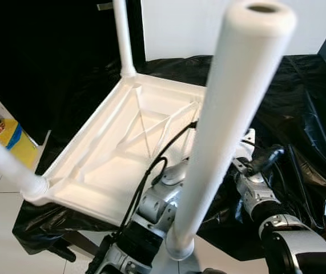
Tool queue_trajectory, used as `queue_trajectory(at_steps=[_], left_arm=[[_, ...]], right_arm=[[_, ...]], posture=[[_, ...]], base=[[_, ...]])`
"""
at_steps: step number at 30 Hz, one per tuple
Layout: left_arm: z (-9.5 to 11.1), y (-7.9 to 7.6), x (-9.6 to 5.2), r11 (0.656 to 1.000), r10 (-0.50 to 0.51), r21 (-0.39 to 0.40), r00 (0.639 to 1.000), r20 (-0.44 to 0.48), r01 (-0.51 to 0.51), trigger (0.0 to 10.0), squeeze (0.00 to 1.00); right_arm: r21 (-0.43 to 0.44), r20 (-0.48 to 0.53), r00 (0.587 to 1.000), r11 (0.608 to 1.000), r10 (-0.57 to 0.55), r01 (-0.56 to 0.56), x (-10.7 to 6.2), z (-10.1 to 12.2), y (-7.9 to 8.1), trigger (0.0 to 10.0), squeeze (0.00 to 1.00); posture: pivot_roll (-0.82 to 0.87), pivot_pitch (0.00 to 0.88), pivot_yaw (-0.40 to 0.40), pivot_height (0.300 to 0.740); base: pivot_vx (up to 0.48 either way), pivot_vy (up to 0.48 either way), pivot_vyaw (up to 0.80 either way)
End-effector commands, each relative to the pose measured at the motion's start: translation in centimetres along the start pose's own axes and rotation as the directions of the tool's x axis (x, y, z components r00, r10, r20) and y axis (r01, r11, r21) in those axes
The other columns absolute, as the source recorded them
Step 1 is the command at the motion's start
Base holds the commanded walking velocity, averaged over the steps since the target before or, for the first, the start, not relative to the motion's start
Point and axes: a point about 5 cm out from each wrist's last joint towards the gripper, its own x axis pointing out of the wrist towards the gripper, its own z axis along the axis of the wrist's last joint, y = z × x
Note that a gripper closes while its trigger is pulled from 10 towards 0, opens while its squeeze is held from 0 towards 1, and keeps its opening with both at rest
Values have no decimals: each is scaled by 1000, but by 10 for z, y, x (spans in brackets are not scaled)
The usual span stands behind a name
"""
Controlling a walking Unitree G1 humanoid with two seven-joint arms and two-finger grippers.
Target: Building children table
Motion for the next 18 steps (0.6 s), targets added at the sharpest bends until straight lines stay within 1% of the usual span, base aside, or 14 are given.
queue_trajectory(at_steps=[1, 4, 7, 8, 9, 10, 11, 14, 16, 18], left_arm=[[-7, -9, 4, 999, -26, -23, 1000, 0, 26, 10000, 0], [-7, -9, 4, 1000, -21, -19, 1000, 0, 21, 10000, 0], [-8, -5, 1, 1000, -3, -2, 1000, -5, 3, 10000, 0], [-8, -5, 1, 1000, -3, -2, 1000, -5, 3, 10000, 0], [-9, -4, 0, 1000, 5, 7, 1000, -7, -5, 10000, 0], [-8, 1, -5, 999, 25, 28, 1000, -14, -24, 10000, 0], [-8, 1, -5, 999, 25, 28, 1000, -14, -24, 10000, 0], [-7, 14, -27, 995, 73, 76, 997, -35, -70, 10000, 0], [-6, 17, -34, 993, 81, 93, 996, -47, -76, 10000, 0], [-5, 22, -47, 989, 91, 125, 993, -77, -81, 10000, 0]], right_arm=[[-14, -39, 998, 999, 46, -46, 0, -9, 14, 10000, 0], [-20, -36, 999, 1000, 23, -24, 0, -9, 10, 10000, 0], [-45, -27, 1000, 999, -15, 14, -2, -9, 1, 10000, 0], [-45, -27, 1000, 999, -15, 14, -2, -9, 1, 10000, 0], [-47, -22, 999, 999, -23, 22, -3, -9, -2, 10000, 0], [-51, -8, 999, 998, -39, 39, -5, -9, -7, 10000, 0], [-51, -8, 999, 998, -39, 39, -5, -9, -7, 10000, 0], [-73, 46, 998, 996, -48, 51, -16, -9, -19, 10000, 0], [-80, 64, 997, 996, -40, 45, -19, -10, -22, 10000, 0], [-91, 93, 996, 996, -15, 24, -26, -9, -26, 10000, 0]], posture=[[-24, 63, 30, 740], [-22, 63, 28, 740], [-22, 63, 26, 740], [-22, 63, 26, 740], [-21, 63, 23, 740], [-22, 61, 19, 740], [-22, 61, 19, 740], [-19, 60, 15, 740], [-19, 60, 15, 740], [-22, 61, 12, 740]], base=[[0, 0, 0], [0, 0, 0], [0, 0, 0], [0, 0, 0], [0, 0, 0], [0, 0, 0], [0, 0, 0], [0, 0, 0], [0, 0, 0], [0, 0, 0]])
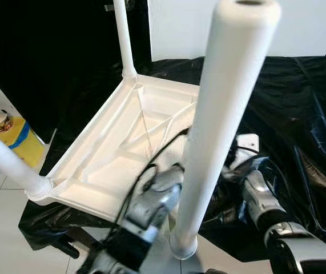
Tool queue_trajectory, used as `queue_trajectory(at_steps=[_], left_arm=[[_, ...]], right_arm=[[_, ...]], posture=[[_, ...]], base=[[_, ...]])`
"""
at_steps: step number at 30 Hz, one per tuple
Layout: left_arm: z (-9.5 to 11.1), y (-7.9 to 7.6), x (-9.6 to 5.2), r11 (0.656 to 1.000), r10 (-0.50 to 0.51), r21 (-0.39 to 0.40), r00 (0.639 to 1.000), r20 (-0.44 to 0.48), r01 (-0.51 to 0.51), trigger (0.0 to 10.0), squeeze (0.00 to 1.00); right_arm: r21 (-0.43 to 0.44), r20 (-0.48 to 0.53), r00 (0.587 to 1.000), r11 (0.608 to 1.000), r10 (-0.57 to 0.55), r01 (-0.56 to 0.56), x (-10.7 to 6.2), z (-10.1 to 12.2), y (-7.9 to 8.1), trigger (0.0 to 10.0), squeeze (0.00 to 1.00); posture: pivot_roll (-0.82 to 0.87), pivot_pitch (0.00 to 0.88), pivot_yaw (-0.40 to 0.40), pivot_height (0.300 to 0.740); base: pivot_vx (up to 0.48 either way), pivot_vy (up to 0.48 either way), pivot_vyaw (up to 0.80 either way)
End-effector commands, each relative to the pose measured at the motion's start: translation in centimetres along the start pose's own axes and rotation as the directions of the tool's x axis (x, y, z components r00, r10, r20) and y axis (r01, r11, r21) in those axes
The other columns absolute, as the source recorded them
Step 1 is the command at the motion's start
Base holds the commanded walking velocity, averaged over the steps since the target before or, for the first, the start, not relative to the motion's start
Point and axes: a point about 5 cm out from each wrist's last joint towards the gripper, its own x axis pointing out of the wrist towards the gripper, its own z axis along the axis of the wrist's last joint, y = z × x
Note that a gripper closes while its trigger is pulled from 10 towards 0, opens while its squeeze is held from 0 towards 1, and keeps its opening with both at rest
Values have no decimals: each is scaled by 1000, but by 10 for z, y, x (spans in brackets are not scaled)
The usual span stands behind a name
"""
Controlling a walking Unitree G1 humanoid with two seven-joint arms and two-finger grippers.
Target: Building children table
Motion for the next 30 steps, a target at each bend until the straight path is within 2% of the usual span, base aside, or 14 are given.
queue_trajectory(at_steps=[1, 6, 7, 8, 11, 12, 16, 20, 24, 26, 27, 28, 29, 30], left_arm=[[5, -1, -8, 996, -62, 68, 998, -30, 64, 10000, 0], [4, 7, -22, 990, -49, 130, 996, -78, 59, 10000, 0], [4, 10, -30, 987, -45, 151, 994, -103, 60, 10000, 0], [4, 10, -30, 987, -45, 151, 994, -103, 60, 10000, 0], [3, 18, -53, 971, -44, 222, 982, -182, 85, 10000, 0], [3, 18, -53, 971, -44, 222, 982, -182, 85, 10000, 0], [1, 21, -76, 945, -52, 295, 956, -289, 141, 10000, 0], [-1, 21, -84, 934, -61, 314, 941, -332, 171, 10000, 0], [1, 25, -117, 893, -89, 353, 879, -468, 279, 10000, 0], [3, 27, -126, 879, -89, 364, 856, -510, 308, 10000, 0], [3, 27, -126, 879, -89, 364, 856, -510, 308, 10000, 0], [5, 30, -135, 870, -93, 363, 832, -547, 335, 10000, 0], [5, 30, -135, 870, -93, 363, 832, -547, 335, 10000, 0], [6, 31, -139, 863, -92, 366, 820, -565, 349, 10000, 0]], right_arm=[[-15, 48, 998, 999, 38, -37, -5, 5, -1, 10000, 0], [-28, 69, 996, 998, 64, -62, -13, 5, -5, 10000, 0], [-35, 79, 993, 996, 83, -80, -17, 6, -5, 10000, 0], [-35, 79, 993, 996, 83, -80, -17, 6, -5, 10000, 0], [-54, 109, 984, 989, 144, -139, -28, 10, -4, 10000, 0], [-54, 109, 984, 989, 144, -139, -28, 10, -4, 10000, 0], [-75, 125, 963, 970, 240, -233, -44, 16, -2, 10000, 0], [-88, 120, 950, 956, 287, -278, -51, 18, -1, 10000, 0], [-129, 91, 886, 888, 454, -442, -81, 28, -6, 10000, 0], [-144, 71, 852, 851, 519, -506, -90, 32, -5, 10000, 0], [-144, 71, 852, 851, 519, -506, -90, 32, -5, 10000, 0], [-149, 48, 813, 809, 581, -569, -101, 35, -3, 10000, 0], [-149, 48, 813, 809, 581, -569, -101, 35, -3, 10000, 0], [-146, 36, 794, 789, 607, -596, -105, 38, -3, 10000, 0]], posture=[[-23, 62, 11, 740], [-26, 63, 4, 740], [-26, 62, 1, 740], [-26, 62, 1, 740], [-24, 61, -3, 740], [-24, 61, -3, 740], [-22, 59, -6, 740], [-22, 59, -5, 740], [-24, 58, -5, 740], [-25, 58, -3, 740], [-25, 58, -3, 740], [-29, 61, -1, 740], [-29, 61, -1, 740], [-29, 61, -1, 740]], base=[[0, 0, 0], [0, 0, 0], [0, 0, 0], [0, 0, 0], [0, 0, 0], [0, 0, 0], [0, 0, 0], [0, 0, 0], [0, 0, 0], [0, 0, 0], [0, 0, 0], [0, 0, 0], [0, 0, 0], [0, 0, 0]])
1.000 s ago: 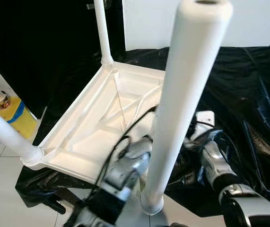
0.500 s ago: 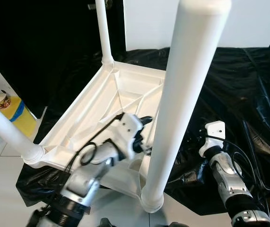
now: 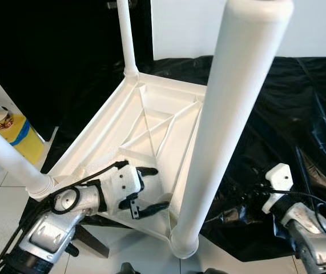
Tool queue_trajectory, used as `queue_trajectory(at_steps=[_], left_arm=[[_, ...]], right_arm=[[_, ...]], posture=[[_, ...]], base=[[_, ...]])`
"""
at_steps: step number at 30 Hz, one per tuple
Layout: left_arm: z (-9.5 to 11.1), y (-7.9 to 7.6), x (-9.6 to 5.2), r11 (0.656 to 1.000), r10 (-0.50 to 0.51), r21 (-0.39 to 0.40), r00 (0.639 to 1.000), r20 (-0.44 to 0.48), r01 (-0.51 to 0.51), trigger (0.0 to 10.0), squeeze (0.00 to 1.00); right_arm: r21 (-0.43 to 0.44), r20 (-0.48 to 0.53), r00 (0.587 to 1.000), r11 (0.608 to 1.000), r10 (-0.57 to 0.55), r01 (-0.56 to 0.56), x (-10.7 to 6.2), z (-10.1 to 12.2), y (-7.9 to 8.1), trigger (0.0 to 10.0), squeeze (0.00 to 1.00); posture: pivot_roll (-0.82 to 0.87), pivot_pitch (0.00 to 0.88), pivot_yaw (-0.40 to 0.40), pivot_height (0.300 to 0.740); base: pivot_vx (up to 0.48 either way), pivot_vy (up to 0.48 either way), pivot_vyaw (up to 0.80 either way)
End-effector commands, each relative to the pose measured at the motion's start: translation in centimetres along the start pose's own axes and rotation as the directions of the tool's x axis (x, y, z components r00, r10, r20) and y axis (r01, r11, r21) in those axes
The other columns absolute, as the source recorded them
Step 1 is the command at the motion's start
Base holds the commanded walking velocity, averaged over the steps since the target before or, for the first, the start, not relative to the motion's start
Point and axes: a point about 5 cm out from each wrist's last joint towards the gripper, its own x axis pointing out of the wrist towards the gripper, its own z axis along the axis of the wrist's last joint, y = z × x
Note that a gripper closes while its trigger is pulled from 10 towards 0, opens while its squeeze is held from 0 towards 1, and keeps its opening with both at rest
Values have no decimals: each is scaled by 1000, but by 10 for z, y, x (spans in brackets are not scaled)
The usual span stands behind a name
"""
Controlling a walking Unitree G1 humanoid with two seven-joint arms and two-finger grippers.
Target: Building children table
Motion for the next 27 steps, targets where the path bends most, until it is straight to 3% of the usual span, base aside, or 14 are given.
queue_trajectory(at_steps=[1, 5, 10, 11, 13, 17, 21, 23, 27], left_arm=[[-1, -3, -4, 998, -54, 21, 998, -22, 54, 10000, 0], [-15, 4, -16, 991, -72, 104, 986, -148, 88, 10000, 0], [-24, 12, -16, 982, -56, 162, 973, -226, 94, 10000, 0], [-30, 17, -14, 977, -41, 190, 963, -267, 95, 10000, 0], [-30, 17, -14, 977, -41, 190, 963, -267, 95, 10000, 0], [-44, 32, -3, 959, 30, 273, 927, -375, 79, 10000, 0], [-48, 41, 4, 955, 82, 294, 912, -401, 43, 10000, 0], [-51, 54, 9, 948, 145, 318, 900, -412, -8, 10000, 0], [-53, 68, 15, 941, 218, 330, 884, -414, -77, 10000, 0]], right_arm=[[23, -6, 999, 999, 47, -47, -2, 2, 5, 10000, 0], [47, -55, 980, 981, 191, -189, -17, 11, 14, 10000, 0], [96, -102, 949, 952, 299, -290, -24, 13, 21, 10000, 0], [124, -116, 931, 935, 346, -332, -27, 16, 24, 10000, 0], [124, -116, 931, 935, 346, -332, -27, 16, 24, 10000, 0], [181, -174, 857, 871, 485, -457, -34, 20, 33, 10000, 0], [197, -188, 822, 841, 538, -505, -35, 21, 37, 10000, 0], [202, -190, 798, 818, 572, -538, -35, 24, 40, 10000, 0], [179, -191, 787, 809, 586, -559, -31, 26, 42, 10000, 0]], posture=[[-29, 61, -1, 740], [-33, 65, 2, 740], [-41, 66, 2, 740], [-41, 65, 1, 740], [-41, 65, 1, 740], [-50, 67, 3, 740], [-55, 69, 3, 740], [-57, 69, 4, 740], [-62, 68, 0, 740]], base=[[0, 0, 0], [0, 0, 0], [0, 0, 0], [0, 0, 0], [0, 0, 0], [0, 0, 0], [0, 0, 0], [0, 0, 0], [0, 0, 0]])
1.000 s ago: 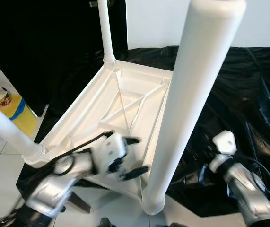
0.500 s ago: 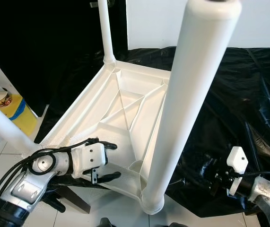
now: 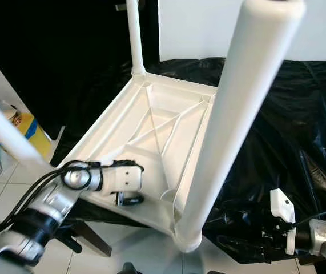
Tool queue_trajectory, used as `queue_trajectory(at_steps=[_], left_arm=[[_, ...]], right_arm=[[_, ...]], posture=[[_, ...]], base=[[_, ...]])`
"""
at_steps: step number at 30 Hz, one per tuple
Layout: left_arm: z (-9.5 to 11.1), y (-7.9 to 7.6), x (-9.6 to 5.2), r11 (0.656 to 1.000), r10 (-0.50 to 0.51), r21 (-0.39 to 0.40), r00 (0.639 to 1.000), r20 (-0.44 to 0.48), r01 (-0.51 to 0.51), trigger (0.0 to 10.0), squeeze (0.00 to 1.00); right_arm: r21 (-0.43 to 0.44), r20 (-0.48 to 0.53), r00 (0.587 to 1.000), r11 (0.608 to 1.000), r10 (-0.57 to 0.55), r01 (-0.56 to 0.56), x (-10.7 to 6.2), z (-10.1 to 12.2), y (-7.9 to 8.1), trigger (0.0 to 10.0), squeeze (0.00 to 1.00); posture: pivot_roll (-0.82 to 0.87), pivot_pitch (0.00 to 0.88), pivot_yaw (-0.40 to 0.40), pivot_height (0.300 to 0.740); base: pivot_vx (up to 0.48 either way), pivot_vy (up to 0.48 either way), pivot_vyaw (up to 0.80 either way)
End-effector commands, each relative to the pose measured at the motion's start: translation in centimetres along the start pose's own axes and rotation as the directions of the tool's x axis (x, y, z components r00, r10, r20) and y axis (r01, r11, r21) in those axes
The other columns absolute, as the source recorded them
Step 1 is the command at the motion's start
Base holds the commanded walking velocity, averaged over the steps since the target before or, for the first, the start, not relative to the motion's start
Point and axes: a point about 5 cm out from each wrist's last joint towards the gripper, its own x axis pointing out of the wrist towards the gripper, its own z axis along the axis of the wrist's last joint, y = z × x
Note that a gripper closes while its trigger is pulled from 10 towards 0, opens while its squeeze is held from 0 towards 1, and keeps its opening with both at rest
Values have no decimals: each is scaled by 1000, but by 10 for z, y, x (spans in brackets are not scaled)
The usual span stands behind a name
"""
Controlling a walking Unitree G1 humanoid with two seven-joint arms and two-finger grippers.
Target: Building children table
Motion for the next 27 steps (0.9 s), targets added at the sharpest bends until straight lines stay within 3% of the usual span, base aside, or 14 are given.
queue_trajectory(at_steps=[1, 11, 16, 27], left_arm=[[-14, 11, 2, 963, 267, -14, 960, -83, -269, 10000, 0], [1, 28, 27, 950, 311, -8, 950, -40, -311, 10000, 0], [19, 33, 48, 950, 311, -10, 950, 9, -311, 10000, 0], [40, 41, 60, 942, 334, -39, 939, 79, -332, 10000, 0]], right_arm=[[-5, -9, 1000, 1000, 21, -21, 3, 1, 2, 10000, 0], [-43, 41, 999, 999, -20, 22, 17, 11, -5, 10000, 0], [-75, 117, 987, 990, -110, 120, 39, 17, -17, 10000, 0], [-57, 215, 950, 968, -227, 245, 73, 24, -34, 10000, 0]], posture=[[-63, 68, -2, 740], [-70, 67, 1, 740], [-75, 67, 5, 740], [-57, 65, 0, 740]], base=[[0, 0, 0], [0, 0, 0], [0, 0, 0], [0, 0, 0]])
